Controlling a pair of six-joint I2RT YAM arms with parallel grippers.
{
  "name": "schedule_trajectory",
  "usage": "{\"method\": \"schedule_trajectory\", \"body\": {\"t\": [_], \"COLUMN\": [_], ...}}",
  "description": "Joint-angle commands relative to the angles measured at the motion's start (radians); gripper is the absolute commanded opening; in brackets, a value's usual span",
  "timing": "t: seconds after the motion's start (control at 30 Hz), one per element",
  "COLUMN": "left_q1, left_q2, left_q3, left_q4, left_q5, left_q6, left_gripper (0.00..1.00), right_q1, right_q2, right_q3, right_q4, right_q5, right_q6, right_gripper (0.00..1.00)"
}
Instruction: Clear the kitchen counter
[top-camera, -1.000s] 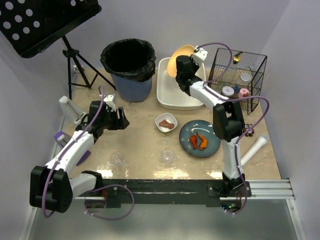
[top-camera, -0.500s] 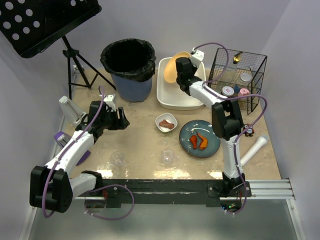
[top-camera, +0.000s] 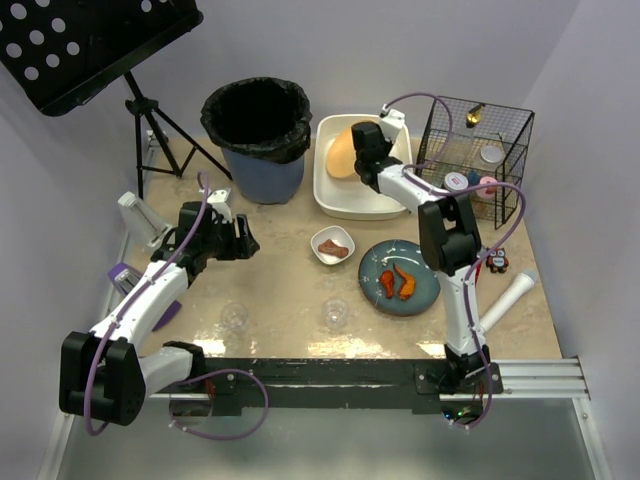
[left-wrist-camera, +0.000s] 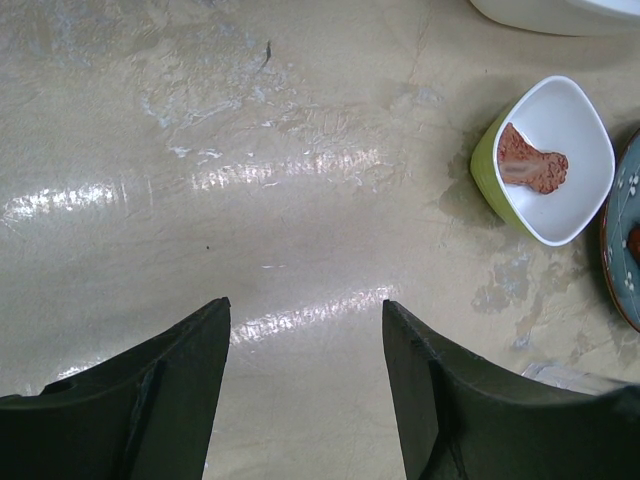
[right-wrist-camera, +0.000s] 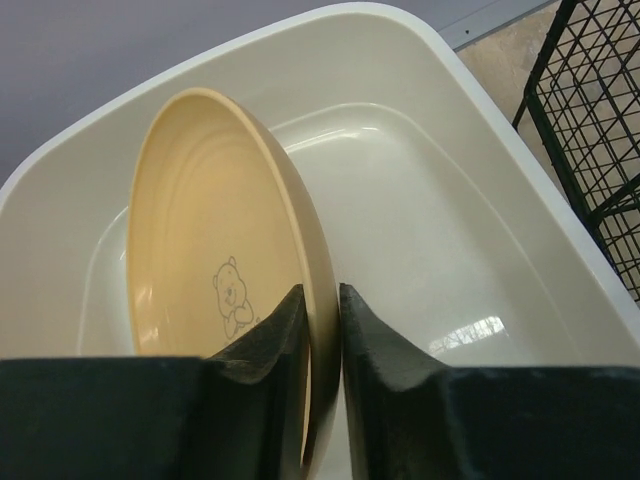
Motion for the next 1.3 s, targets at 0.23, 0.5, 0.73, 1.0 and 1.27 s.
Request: {"method": "schedule_trajectory", "body": {"t": [0.23,0.5,0.73,1.0,1.27], "left_q1": [0.007,0.007,0.007,0.007,0.007], "left_q2": [-0.002,-0.002,-0.001,0.001,-0.007], "left_q3": [0.001,-0.001,-0.001,-0.001,0.001], "left_q4": [0.035,0.033,0.032,0.029,0.036], "left_q5": [0.021,0.021,0.023,0.023,0.024], "left_q6": [0.011,0.013,0.013,0.014,0.016], "left_gripper": [0.66,0.66,0.66,0.67,0.67], "right_q1": [-0.036,-0.049,-0.053,-0.061,-0.062], "right_q2": [0.043,0.097,0.135,0.118,-0.061], "right_q3": [0.059,0.117,0.154,0.153,0.035], "right_q4": [-0.020,-0.056,-0.086,-0.116,-0.084], "right_q5": [-0.084,-0.114,-0.119,-0.038,-0.062], "right_q6": [0.028,-0.011,-0.029,-0.038,-0.028], "right_gripper": [0.43,0.51,0.56,0.78,0.79]}}
